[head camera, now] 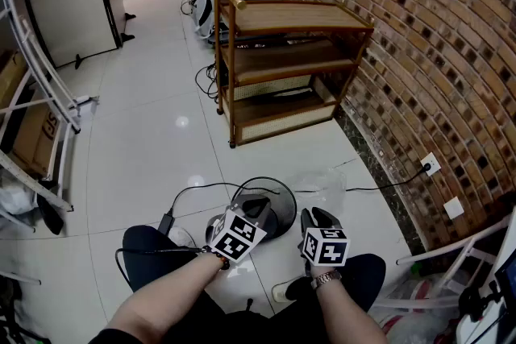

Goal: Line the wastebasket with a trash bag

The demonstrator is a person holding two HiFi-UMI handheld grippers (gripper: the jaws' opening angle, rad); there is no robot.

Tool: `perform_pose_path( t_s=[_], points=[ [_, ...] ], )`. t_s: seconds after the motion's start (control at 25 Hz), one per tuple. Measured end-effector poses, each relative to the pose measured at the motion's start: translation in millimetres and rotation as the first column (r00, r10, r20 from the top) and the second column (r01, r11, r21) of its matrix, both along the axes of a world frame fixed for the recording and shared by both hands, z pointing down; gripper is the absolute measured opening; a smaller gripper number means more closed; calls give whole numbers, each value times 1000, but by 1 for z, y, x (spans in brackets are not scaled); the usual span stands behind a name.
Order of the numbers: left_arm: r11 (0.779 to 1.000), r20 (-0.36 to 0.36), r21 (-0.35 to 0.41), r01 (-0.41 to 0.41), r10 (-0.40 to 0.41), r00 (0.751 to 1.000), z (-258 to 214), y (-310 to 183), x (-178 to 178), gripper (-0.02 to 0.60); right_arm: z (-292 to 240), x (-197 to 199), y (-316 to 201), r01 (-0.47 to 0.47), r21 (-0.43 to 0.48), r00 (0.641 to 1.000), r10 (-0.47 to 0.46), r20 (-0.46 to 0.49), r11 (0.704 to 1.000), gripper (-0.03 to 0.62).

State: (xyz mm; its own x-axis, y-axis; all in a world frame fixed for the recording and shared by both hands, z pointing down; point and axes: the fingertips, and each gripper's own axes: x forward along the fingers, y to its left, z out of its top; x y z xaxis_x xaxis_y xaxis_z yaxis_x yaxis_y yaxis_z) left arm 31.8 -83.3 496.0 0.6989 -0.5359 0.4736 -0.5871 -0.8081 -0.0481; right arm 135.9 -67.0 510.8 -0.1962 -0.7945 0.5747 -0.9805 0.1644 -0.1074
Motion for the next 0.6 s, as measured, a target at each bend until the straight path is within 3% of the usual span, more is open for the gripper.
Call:
perform_pose_path(
  t_s=[0.32, 0.6],
  points=[
    [1000, 31, -5, -1, 1, 1000, 2, -34, 21, 5, 23, 45, -27, -147, -84, 989, 149, 17, 986, 112],
    [999, 39, -17, -30, 31, 999, 13, -55, 45, 5, 55, 83, -49, -274, -186, 956, 289, 58, 944, 140]
  ],
)
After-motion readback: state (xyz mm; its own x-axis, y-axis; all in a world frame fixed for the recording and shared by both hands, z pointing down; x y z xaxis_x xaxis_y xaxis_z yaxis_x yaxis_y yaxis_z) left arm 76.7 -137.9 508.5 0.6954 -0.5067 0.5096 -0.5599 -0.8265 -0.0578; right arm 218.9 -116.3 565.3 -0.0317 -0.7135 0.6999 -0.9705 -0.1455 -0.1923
